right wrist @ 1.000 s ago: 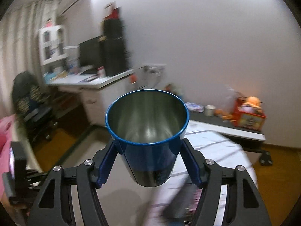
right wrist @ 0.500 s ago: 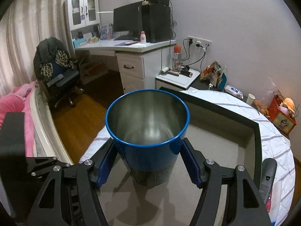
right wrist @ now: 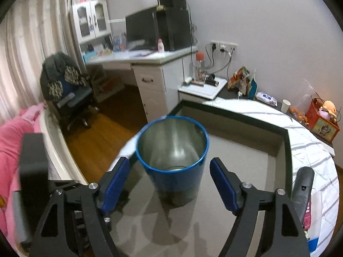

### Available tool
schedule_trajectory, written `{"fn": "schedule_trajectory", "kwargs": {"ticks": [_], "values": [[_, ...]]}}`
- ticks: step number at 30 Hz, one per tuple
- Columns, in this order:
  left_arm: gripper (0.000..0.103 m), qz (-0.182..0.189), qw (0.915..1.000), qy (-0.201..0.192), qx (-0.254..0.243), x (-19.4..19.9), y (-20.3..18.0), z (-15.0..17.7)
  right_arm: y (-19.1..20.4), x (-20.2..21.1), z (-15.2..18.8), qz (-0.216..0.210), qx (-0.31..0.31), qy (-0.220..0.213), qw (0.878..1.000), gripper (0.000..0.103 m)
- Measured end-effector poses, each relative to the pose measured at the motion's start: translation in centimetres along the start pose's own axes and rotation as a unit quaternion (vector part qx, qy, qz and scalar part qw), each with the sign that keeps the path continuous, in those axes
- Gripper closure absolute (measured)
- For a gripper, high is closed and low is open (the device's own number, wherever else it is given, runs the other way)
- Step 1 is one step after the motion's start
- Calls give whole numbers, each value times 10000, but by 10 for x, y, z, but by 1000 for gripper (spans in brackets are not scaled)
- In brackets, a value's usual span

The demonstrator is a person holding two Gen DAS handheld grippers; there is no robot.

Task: Organize rigid objects
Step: 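Carry the blue tumbler into the tray and release it with the right tool, then grasp the clear blue-capped tube with the right tool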

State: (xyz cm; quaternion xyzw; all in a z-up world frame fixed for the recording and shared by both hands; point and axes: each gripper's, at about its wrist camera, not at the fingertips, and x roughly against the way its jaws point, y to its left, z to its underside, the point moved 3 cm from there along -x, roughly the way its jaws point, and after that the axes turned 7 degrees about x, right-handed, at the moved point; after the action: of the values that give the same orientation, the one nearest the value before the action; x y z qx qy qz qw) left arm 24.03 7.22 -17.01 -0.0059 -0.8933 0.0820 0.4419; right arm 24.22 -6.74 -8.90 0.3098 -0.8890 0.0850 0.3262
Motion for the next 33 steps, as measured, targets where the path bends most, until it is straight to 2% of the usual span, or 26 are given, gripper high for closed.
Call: {"fn": "schedule_trajectory", "kwargs": {"ticks": [4, 8, 11, 14, 18, 22, 24, 30, 33], "values": [[91, -41, 10000, -17, -53, 5, -2, 0, -3, 27, 0, 41, -96, -313, 9995, 24], [92, -10, 10000, 34, -19, 8, -2, 2, -24, 63, 10, 397, -297, -649, 9967, 24], [92, -14, 10000, 69, -6, 10, -2, 4, -48, 87, 23, 996, -485, -714, 9913, 24], [92, -21, 10000, 79, -33, 12, -3, 4, -72, 101, 38, 1395, -732, -679, 9852, 24], [94, -66, 9999, 53, -122, 15, -5, 5, -108, 116, 66, 1938, -1178, -546, 9724, 24], [95, -148, 9998, 32, -161, 16, -7, 5, -137, 119, 93, 2525, -1356, -163, 9579, 24], [95, -174, 9997, 34, -169, 16, -8, 5, -147, 116, 104, 2610, -1414, -8, 9549, 24], [96, -252, 9994, 35, -216, 16, -10, 5, -168, 101, 132, 2433, -1606, 246, 9562, 24], [96, -263, 9994, 45, -228, 16, -10, 5, -177, 94, 147, 2525, -1556, 448, 9540, 24]]}}
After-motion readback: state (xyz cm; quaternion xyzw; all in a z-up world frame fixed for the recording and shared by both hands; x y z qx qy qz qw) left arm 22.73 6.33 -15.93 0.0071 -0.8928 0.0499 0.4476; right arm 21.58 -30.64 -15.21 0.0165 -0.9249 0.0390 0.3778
